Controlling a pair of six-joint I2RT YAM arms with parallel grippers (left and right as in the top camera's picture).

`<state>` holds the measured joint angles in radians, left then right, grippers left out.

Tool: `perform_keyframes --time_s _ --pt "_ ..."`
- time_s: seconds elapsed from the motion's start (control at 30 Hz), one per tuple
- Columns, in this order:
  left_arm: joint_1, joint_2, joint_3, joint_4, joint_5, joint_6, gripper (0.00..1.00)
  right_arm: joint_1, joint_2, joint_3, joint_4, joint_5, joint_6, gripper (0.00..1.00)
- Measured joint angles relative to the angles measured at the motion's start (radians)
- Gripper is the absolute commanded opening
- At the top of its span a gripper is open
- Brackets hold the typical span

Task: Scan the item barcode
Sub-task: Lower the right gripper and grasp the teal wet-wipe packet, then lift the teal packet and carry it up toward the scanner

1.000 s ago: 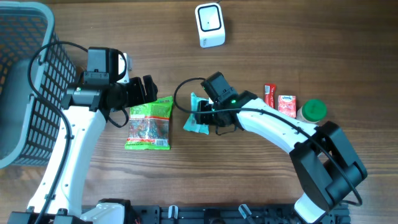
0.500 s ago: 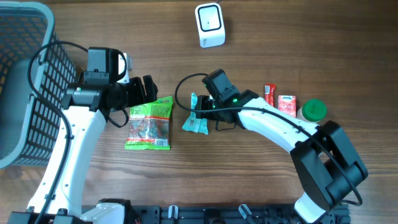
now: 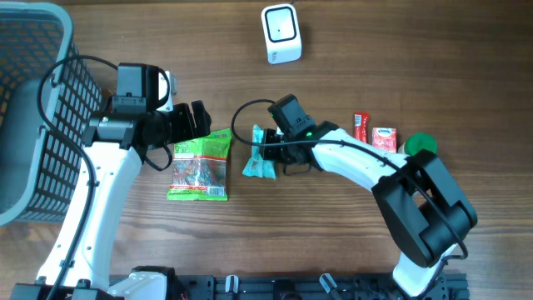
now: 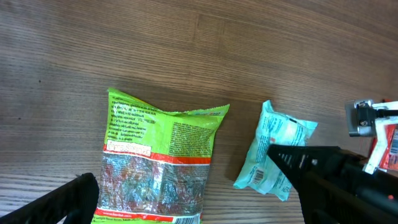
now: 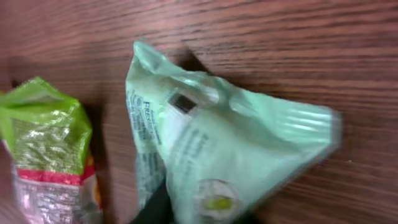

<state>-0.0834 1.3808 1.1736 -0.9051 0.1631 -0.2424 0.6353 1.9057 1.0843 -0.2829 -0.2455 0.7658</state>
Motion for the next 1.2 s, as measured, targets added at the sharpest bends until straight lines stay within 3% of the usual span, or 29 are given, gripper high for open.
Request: perform_keyframes --time_s 0.13,0.3,0.57,0.83,1.2 --pt "0.000 0.000 0.000 0.000 0.000 0.000 1.00 -0.008 -0.002 0.001 -0.001 -0.016 -0.034 0.04" --pt "0.000 0.000 0.000 0.000 0.000 0.000 1.00 -0.023 -0.056 -0.009 -0.053 -0.070 -0.191 0.04" --pt "0.000 0.000 0.000 0.000 0.000 0.000 1.00 -0.081 -0.430 -0.018 -0.202 -0.163 -0.402 0.04" --pt "0.000 0.000 0.000 0.000 0.000 0.000 1.00 -0.105 -0.667 -0.018 -0.303 -0.180 -0.459 0.04" --pt "0.000 0.000 0.000 0.000 0.000 0.000 1.00 -0.105 -0.688 -0.018 -0.361 -0.181 -0.481 0.04"
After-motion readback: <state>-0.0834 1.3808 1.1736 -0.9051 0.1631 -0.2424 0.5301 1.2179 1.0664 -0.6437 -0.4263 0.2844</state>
